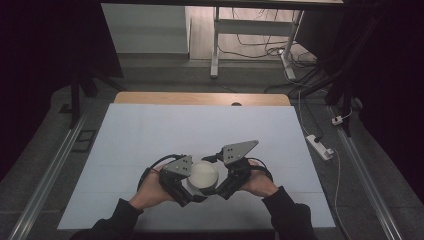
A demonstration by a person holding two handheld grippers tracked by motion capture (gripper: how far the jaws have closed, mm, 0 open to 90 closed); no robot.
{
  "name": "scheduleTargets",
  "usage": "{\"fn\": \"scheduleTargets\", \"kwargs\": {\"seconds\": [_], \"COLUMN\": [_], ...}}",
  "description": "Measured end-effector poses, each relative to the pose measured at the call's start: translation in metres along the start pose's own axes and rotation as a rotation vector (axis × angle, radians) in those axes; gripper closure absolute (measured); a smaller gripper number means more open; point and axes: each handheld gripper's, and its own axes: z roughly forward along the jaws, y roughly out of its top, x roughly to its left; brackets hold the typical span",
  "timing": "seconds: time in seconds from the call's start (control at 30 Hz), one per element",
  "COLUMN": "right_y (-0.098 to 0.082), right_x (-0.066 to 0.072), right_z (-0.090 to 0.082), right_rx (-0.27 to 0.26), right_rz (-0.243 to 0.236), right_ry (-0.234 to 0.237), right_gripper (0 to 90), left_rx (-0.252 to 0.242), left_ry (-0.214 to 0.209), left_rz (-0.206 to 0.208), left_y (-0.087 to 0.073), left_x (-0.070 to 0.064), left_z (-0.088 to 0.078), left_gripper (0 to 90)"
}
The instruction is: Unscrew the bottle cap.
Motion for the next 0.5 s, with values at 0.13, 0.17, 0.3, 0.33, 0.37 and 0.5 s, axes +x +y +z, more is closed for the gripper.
{"fn": "scheduleTargets", "kwargs": {"seconds": [0.13, 0.17, 0.3, 0.33, 0.37, 0.5], "right_y": [0.006, 0.008, 0.01, 0.01, 0.01, 0.012], "right_x": [0.0, 0.0, 0.001, 0.002, 0.002, 0.007], "right_z": [-0.003, -0.004, -0.003, 0.0, 0.002, 0.011], "right_rx": [-0.024, -0.024, 0.006, 0.016, 0.019, 0.01], "right_rz": [0.028, 0.046, 0.1, 0.109, 0.127, 0.171], "right_ry": [-0.106, -0.14, -0.286, -0.323, -0.349, -0.413], "right_gripper": [0.0, 0.0, 0.0, 0.0, 0.0, 0.0], "left_rx": [-0.013, -0.013, -0.026, -0.02, -0.01, 0.009], "left_ry": [0.076, 0.076, 0.18, 0.204, 0.23, 0.259], "left_rz": [-0.067, -0.067, -0.138, -0.144, -0.154, -0.167], "left_y": [-0.003, -0.003, -0.005, -0.005, -0.004, -0.003], "left_x": [0.007, 0.007, 0.011, 0.01, 0.01, 0.009], "left_z": [-0.005, -0.005, -0.01, -0.01, -0.009, -0.006], "left_gripper": [7.0, 7.0, 7.0, 7.0, 7.0, 7.0]}}
